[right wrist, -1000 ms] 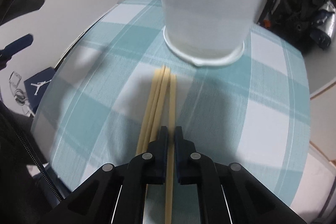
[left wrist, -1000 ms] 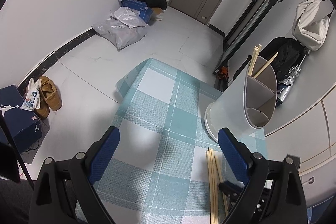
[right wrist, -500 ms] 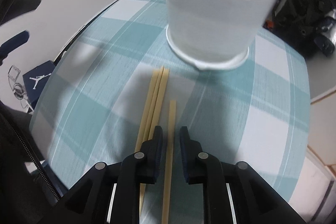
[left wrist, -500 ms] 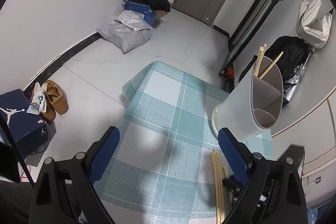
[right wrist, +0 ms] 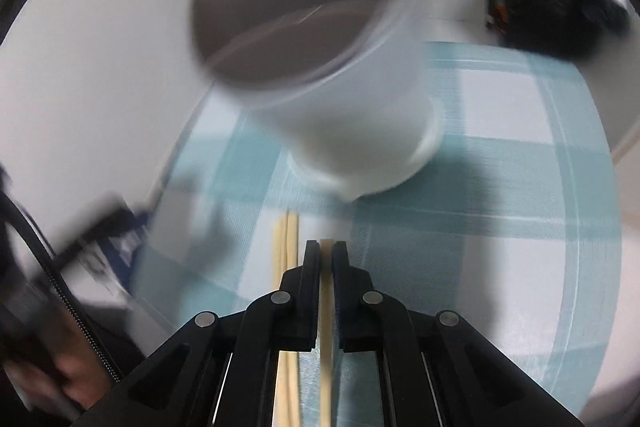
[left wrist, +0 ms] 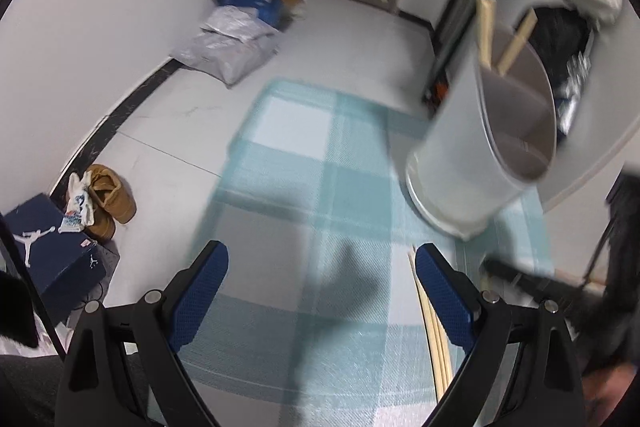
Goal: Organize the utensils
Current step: 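Lift the chopstick with the right gripper while the left gripper grasps another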
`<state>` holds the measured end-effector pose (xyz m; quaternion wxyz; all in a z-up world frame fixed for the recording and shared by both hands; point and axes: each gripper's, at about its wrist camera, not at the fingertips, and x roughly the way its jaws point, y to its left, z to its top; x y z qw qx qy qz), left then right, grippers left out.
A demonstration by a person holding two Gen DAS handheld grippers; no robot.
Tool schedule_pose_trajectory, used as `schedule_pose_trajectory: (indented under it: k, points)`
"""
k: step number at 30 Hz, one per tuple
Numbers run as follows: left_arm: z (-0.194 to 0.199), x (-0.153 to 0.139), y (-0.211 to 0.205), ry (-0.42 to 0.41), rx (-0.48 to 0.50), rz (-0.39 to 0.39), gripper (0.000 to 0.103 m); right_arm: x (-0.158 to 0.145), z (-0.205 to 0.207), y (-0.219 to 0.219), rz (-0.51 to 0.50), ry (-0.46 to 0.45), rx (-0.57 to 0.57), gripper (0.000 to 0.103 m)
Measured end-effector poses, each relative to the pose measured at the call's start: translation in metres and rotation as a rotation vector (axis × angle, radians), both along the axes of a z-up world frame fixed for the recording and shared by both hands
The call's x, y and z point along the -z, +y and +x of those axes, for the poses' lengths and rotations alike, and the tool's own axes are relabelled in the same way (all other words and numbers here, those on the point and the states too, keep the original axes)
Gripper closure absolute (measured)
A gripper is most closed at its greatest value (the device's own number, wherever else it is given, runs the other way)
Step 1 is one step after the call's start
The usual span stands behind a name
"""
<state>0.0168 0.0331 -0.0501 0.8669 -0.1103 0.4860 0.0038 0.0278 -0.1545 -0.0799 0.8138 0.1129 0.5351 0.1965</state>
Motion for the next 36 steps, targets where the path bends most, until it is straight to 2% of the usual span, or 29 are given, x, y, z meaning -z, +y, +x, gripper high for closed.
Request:
schedule_pose_trajectory:
  k: [6,8,15,21,24,28,32,36]
  points:
    - [-0.003,0.012,-0.031,0.064,0.111,0.033,0.01,-0.006,0.001,-0.07,0.294,0.017,0.216,0.098]
    - [-0.003,0.016,-0.039,0.078,0.138,0.059,0.01,-0.008,-0.002,-0.083,0.328,0.006,0.244,0.098]
    - [0.001,0.029,-0.049,0.133,0.149,0.097,0.01,-0.019,-0.017,-0.101,0.325,-0.048,0.232,0.098]
    - [0.006,0.044,-0.054,0.201,0.122,0.171,0.01,-0.03,-0.015,-0.098,0.303,-0.088,0.203,0.098]
    - [0.009,0.047,-0.049,0.235,0.088,0.135,0.01,-0.032,-0.013,-0.094,0.294,-0.11,0.195,0.098]
    - [0.012,0.048,-0.055,0.228,0.091,0.155,0.01,-0.037,-0.016,-0.1,0.284,-0.132,0.199,0.098]
    - [0.009,0.045,-0.059,0.22,0.099,0.06,0.01,-0.042,-0.021,-0.107,0.293,-0.148,0.208,0.098]
    - [0.007,0.047,-0.071,0.221,0.124,0.096,0.01,-0.047,-0.026,-0.112,0.291,-0.167,0.205,0.098]
